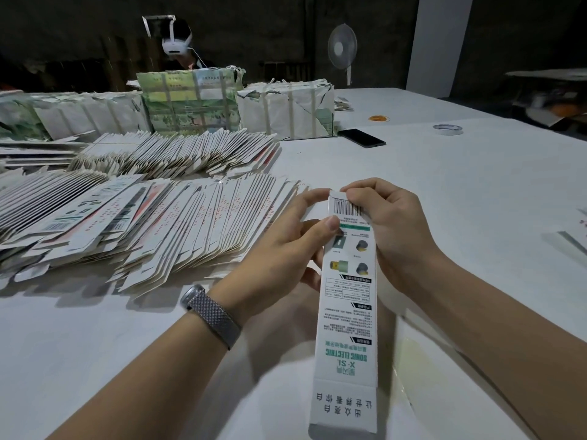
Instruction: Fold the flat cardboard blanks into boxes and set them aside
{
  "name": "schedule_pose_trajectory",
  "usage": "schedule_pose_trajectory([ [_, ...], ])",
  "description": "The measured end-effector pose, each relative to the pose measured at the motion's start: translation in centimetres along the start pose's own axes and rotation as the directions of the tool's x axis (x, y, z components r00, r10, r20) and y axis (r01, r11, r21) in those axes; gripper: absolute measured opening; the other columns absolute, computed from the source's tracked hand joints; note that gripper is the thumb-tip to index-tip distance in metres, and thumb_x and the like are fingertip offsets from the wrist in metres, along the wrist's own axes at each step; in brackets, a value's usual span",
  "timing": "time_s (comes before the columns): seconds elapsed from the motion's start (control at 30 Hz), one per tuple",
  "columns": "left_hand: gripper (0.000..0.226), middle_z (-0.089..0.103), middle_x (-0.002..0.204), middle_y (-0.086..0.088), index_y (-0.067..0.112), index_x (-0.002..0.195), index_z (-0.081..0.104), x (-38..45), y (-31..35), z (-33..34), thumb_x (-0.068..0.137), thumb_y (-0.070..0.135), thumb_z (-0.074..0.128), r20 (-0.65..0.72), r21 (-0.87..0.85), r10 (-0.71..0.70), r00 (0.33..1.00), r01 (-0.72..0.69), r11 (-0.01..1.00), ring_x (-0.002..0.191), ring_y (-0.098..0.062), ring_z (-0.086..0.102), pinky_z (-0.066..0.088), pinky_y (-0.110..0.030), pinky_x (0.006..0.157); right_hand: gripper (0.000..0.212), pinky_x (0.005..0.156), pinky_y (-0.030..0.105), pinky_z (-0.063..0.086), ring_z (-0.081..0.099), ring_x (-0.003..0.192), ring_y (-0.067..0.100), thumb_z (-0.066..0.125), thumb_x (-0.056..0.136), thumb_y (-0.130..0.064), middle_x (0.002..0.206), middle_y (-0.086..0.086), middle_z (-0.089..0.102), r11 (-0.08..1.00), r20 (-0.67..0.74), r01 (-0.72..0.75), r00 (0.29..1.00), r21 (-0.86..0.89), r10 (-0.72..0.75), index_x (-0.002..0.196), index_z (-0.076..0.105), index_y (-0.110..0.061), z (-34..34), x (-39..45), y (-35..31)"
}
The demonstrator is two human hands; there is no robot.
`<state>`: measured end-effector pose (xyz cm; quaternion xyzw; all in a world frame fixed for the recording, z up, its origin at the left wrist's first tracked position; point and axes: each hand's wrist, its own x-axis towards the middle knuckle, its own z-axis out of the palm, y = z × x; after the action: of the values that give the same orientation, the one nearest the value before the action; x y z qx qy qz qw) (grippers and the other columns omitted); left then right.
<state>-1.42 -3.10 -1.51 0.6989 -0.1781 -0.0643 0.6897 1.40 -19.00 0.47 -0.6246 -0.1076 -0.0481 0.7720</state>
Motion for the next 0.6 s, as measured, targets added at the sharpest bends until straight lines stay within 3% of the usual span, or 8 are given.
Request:
schedule_pose_trajectory([
  [0.13, 0.051, 0.068, 0.106, -0.030, 0.033, 0.141, 0.041, 0.17, -0.13, -0.16, 0.093, 0.039, 0.056, 0.009, -0.012, 0.000, 1.000, 0.001, 1.000, 0.081, -0.032, 0.064, 0.057, -0.037, 0.060, 0.028, 0.062, 0.035, 0.057, 0.064, 0.064, 0.023, 0.059, 0.095, -0.006, 0.070, 0.005, 0.068, 1.000, -0.008, -0.007, 1.000, -0.008, 0.007, 0.071, 0.068, -0.017, 0.02, 0.06, 0.03],
  [0.27, 0.048, 0.074, 0.097, -0.016, 0.039, 0.139, 0.043, 0.10, -0.13, -0.23, 0.093, 0.038, 0.057, 0.018, -0.029, -0.004, 1.000, 0.004, 1.000, 0.077, -0.026, 0.067, 0.058, -0.035, 0.058, 0.025, 0.064, 0.036, 0.055, 0.063, 0.067, 0.024, 0.058, 0.095, -0.006, 0.069, 0.005, 0.067, 1.000, -0.002, -0.022, 1.000, -0.012, 0.022, 0.073, 0.067, -0.014, 0.05, 0.07, -0.16],
  [0.47, 0.041, 0.067, 0.105, -0.031, 0.043, 0.132, 0.046, -0.06, 0.16, -0.17, 0.092, 0.038, 0.057, 0.022, -0.030, -0.012, 1.000, 0.013, 0.999, 0.083, -0.036, 0.062, 0.058, -0.040, 0.061, 0.030, 0.057, 0.031, 0.054, 0.063, 0.068, 0.025, 0.053, 0.097, -0.006, 0.069, 0.003, 0.067, 0.998, 0.054, -0.044, 0.997, -0.044, 0.047, 0.073, 0.067, -0.017, -0.25, 0.11, -0.59],
  [0.6, 0.045, 0.071, 0.097, -0.014, 0.040, 0.136, 0.045, -0.11, 0.09, -0.28, 0.092, 0.038, 0.055, 0.044, -0.038, -0.013, 0.999, 0.014, 0.999, 0.082, -0.030, 0.065, 0.059, -0.035, 0.057, 0.030, 0.053, 0.026, 0.051, 0.061, 0.062, 0.019, 0.052, 0.096, -0.005, 0.067, 0.002, 0.066, 0.997, 0.076, -0.040, 0.996, -0.059, 0.044, 0.073, 0.068, -0.016, -0.39, 0.29, -0.57],
])
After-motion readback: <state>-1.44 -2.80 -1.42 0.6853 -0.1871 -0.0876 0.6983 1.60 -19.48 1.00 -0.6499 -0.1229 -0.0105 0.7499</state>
